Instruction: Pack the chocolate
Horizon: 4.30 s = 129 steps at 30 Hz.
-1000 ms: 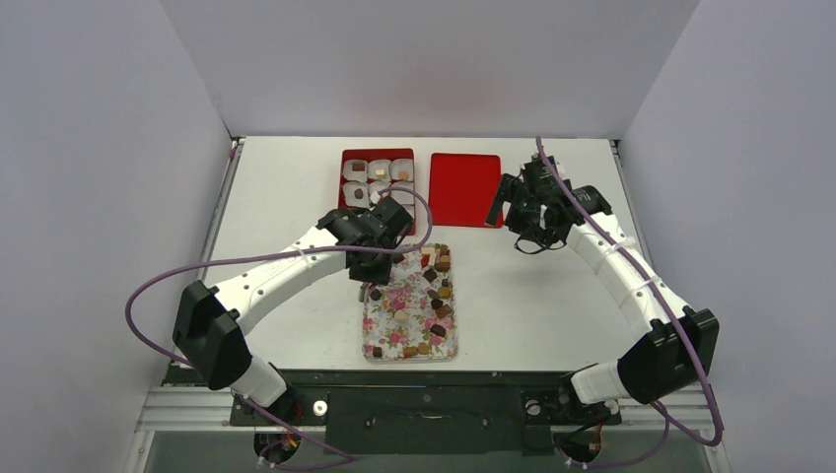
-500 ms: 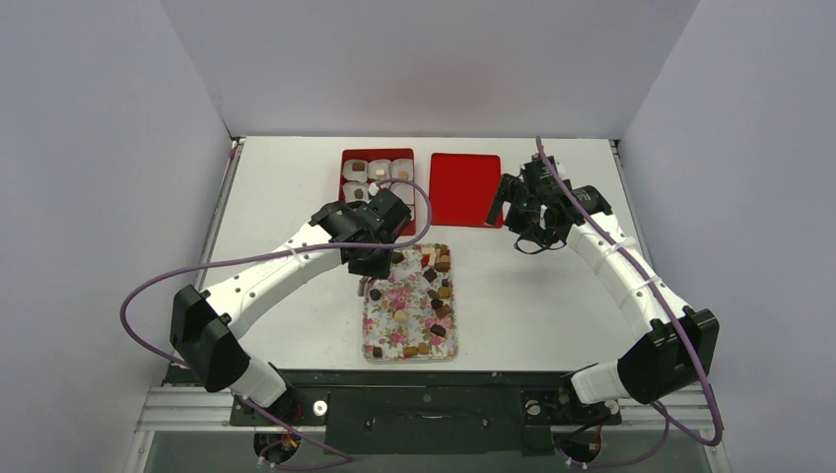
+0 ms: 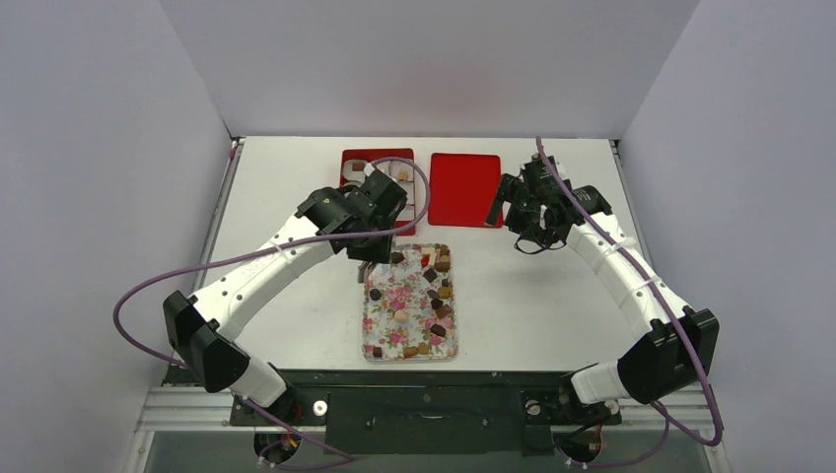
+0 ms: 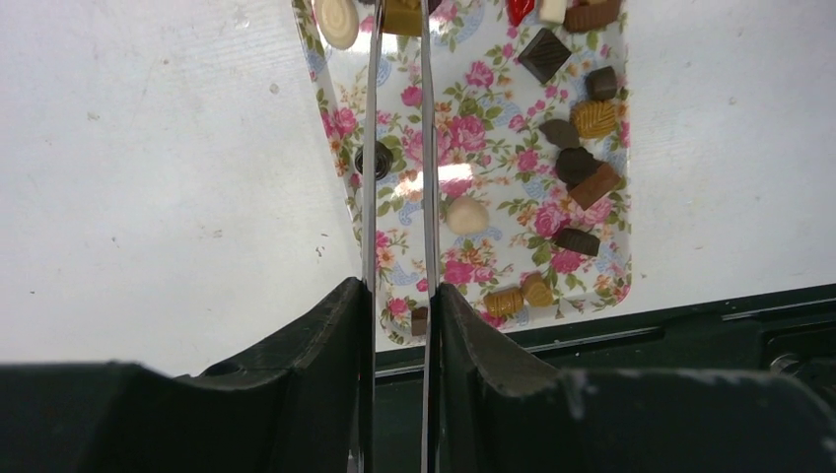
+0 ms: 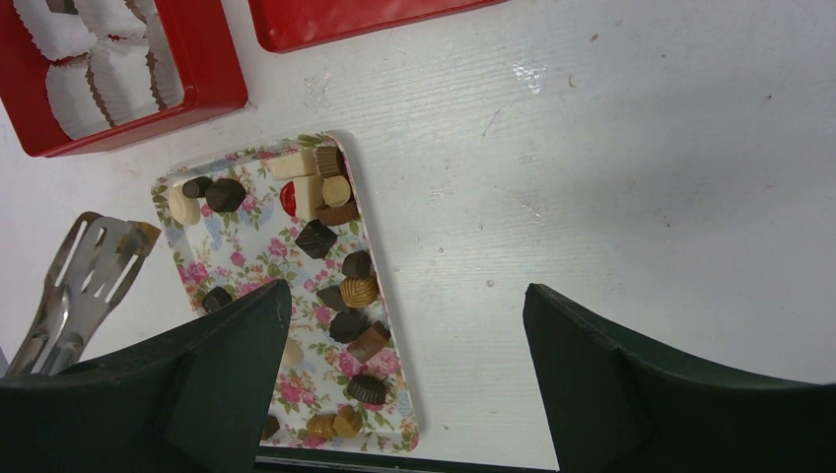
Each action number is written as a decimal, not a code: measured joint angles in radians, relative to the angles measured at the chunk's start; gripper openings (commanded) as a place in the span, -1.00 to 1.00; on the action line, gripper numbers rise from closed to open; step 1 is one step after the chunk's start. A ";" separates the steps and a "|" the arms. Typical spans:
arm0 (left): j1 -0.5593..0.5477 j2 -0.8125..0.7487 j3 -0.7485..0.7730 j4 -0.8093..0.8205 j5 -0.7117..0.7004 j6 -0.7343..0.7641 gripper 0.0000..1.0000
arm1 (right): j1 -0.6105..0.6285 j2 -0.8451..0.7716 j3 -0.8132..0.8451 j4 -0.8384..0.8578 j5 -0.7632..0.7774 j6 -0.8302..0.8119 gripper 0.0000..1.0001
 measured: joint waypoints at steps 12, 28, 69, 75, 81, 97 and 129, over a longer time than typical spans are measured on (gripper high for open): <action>0.076 0.010 0.191 -0.027 0.001 0.030 -0.42 | 0.000 0.000 0.000 0.000 0.000 0.000 0.66; 0.126 -0.011 0.021 -0.010 0.023 0.050 -0.20 | 0.000 0.000 -0.005 -0.001 0.000 0.000 0.66; 0.063 -0.066 -0.256 0.052 0.106 0.072 -0.27 | 0.001 0.000 -0.016 -0.001 0.000 0.003 0.66; 0.063 -0.056 -0.261 0.057 0.105 0.073 -0.29 | 0.001 0.000 -0.016 -0.001 0.001 0.003 0.66; 0.063 -0.055 -0.268 0.059 0.104 0.073 -0.30 | 0.001 0.000 -0.017 -0.001 0.001 0.003 0.66; 0.063 -0.045 -0.262 0.047 0.083 0.073 -0.63 | 0.001 0.000 -0.019 -0.001 0.000 0.003 0.66; 0.267 0.475 0.427 0.141 -0.006 0.052 -0.63 | -0.015 0.000 -0.019 -0.006 0.000 -0.002 0.66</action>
